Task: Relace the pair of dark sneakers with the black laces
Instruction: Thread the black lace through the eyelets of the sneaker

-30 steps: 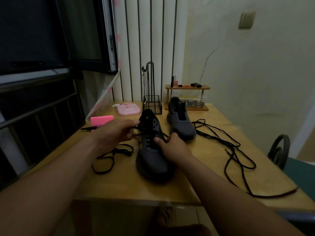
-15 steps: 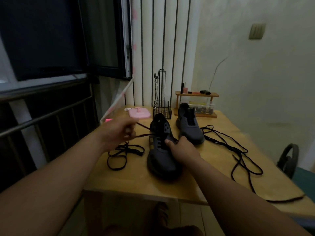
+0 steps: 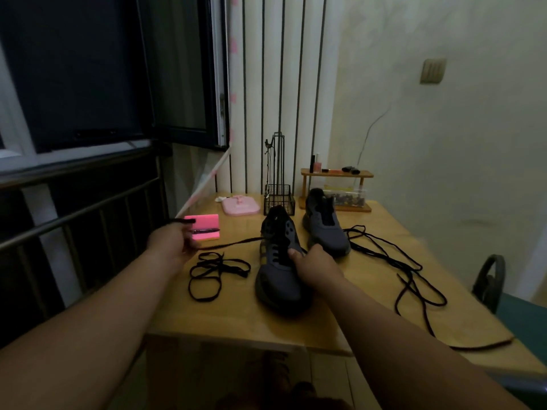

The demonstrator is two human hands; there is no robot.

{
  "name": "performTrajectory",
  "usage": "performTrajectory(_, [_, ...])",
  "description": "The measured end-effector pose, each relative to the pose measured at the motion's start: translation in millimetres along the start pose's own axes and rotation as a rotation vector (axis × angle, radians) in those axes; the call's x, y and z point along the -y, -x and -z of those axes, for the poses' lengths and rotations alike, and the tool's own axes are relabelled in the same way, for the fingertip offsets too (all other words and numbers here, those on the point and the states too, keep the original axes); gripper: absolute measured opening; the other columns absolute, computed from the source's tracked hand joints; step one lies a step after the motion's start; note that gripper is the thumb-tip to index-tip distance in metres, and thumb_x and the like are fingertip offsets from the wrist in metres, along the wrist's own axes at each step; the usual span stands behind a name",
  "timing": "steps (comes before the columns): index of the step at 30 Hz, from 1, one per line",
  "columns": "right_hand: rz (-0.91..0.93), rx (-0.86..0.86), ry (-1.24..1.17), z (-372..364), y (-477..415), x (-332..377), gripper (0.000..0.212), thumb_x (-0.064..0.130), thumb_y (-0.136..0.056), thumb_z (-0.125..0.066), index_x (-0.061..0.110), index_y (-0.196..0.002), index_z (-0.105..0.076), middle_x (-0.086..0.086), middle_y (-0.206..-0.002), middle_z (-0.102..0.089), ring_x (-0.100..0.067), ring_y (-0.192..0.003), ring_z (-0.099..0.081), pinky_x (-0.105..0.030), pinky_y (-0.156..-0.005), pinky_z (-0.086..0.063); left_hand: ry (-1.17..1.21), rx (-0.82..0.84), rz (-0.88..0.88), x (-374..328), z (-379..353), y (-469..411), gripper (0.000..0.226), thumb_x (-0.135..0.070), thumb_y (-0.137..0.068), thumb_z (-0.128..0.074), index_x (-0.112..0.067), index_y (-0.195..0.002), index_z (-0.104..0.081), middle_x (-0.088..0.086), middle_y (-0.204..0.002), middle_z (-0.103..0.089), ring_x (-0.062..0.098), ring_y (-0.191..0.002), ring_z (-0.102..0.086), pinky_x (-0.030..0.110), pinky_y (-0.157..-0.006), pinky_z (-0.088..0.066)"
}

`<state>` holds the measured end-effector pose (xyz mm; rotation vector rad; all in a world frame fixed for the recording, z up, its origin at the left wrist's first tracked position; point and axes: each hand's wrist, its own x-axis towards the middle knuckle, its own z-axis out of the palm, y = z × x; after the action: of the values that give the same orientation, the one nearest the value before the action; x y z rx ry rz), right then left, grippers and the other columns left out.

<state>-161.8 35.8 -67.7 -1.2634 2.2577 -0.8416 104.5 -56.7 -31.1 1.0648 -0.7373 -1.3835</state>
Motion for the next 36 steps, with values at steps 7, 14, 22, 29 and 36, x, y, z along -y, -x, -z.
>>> performTrajectory(7, [0.324,-0.087,0.038,18.2,-6.2,9.6,0.052,0.043,-0.104,-0.056,0.028,-0.150,-0.036,-0.013,-0.144,-0.047,-0.033,-0.120,-0.059,-0.050,-0.099,-0.054,-1.048,-0.115,-0.580,43.0,-32.8,25.9,0.014,-0.022,-0.096,-0.064,-0.017,-0.109,-0.062,0.008,-0.122,-0.056,0.019,-0.094,-0.059,0.035,-0.075,-0.052])
performTrajectory(14, [0.656,-0.011,0.399,43.9,-34.8,33.3,0.027,0.024,-0.107,-0.045,0.033,-0.132,-0.053,-0.003,-0.121,-0.054,-0.024,-0.102,-0.059,-0.045,-0.085,-0.058,-1.177,0.419,-0.756,54.4,-95.0,22.6,0.025,-0.042,-0.105,-0.051,-0.041,-0.130,-0.049,-0.005,-0.109,-0.066,0.017,-0.092,-0.065,0.035,-0.072,-0.054])
performTrajectory(22, [0.539,0.224,0.459,58.6,-48.6,44.8,0.021,0.040,-0.106,-0.052,0.029,-0.116,-0.067,0.001,-0.105,-0.067,-0.019,-0.095,-0.066,-0.042,-0.083,-0.059,-1.149,0.506,-0.668,50.3,-101.0,3.5,0.019,-0.024,-0.101,-0.048,-0.026,-0.088,-0.062,-0.004,-0.088,-0.066,0.017,-0.081,-0.060,0.032,-0.064,-0.042])
performTrajectory(29, [0.442,0.475,0.117,67.4,-55.4,42.5,0.008,0.019,-0.101,-0.065,0.019,-0.106,-0.072,-0.004,-0.082,-0.063,-0.016,-0.064,-0.057,-0.030,-0.058,-0.050,-1.083,0.645,-0.598,55.1,-91.4,-1.9,0.005,-0.031,-0.098,-0.061,-0.029,-0.102,-0.058,-0.002,-0.097,-0.067,0.018,-0.090,-0.065,0.041,-0.080,-0.055])
performTrajectory(36, [0.295,0.615,-0.375,59.5,-50.8,13.5,0.019,0.027,-0.100,-0.067,0.009,-0.106,-0.064,-0.001,-0.073,-0.048,-0.014,-0.063,-0.046,-0.030,-0.060,-0.037,-1.107,0.647,-0.642,56.2,-92.2,3.9,0.015,-0.031,-0.098,-0.064,-0.023,-0.105,-0.054,-0.002,-0.095,-0.064,0.018,-0.086,-0.063,0.039,-0.075,-0.054])
